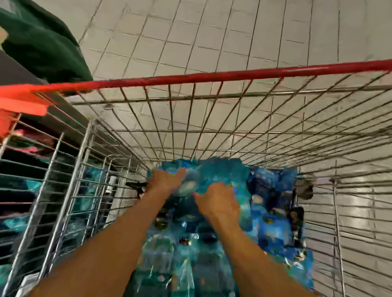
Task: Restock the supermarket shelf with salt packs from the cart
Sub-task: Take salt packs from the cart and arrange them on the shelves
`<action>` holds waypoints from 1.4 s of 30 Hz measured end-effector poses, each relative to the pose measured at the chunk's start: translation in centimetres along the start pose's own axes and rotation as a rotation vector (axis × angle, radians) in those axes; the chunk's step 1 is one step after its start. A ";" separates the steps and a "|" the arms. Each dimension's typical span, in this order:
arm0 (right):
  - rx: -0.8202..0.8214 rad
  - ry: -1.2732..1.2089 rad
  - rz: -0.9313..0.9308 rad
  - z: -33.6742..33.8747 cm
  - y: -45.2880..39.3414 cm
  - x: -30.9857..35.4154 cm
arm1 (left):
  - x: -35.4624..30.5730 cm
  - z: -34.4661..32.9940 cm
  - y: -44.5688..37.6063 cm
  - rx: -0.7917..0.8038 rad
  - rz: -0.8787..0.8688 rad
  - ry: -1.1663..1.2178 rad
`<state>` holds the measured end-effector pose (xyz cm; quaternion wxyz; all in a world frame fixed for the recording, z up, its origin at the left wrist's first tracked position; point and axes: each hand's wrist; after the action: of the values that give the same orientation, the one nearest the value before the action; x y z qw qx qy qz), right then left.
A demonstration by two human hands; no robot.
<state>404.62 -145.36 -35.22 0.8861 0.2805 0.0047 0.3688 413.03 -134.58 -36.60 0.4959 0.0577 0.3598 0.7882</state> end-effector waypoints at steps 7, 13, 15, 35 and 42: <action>-0.128 0.061 -0.095 -2.2 0.1 1.5 | -0.6 -2.6 -2.5 0.017 0.088 0.048; -0.022 -0.106 -0.198 -1.5 -0.4 0.9 | -0.5 -2.0 -3.4 0.154 0.141 0.229; -0.023 -0.154 -0.215 -1.4 0.2 0.6 | -0.4 -1.6 -3.0 0.166 0.151 0.218; 0.214 -1.562 -0.551 10.7 12.4 -10.3 | 2.8 11.5 16.1 0.274 0.166 0.921; 0.349 -1.642 -0.374 17.7 19.8 -7.8 | 7.5 18.9 25.4 0.504 0.040 1.141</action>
<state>389.88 -147.93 -11.98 0.5992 0.5854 -0.5351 -0.1092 398.98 -125.09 -8.86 0.1818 -0.2506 0.7419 0.5948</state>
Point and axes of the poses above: each hand's wrist, its own y-axis away from the middle knuckle, its own z-axis out of the back of the hand, x = y × z, and after that the axes turned 11 degrees about -x, right-handed
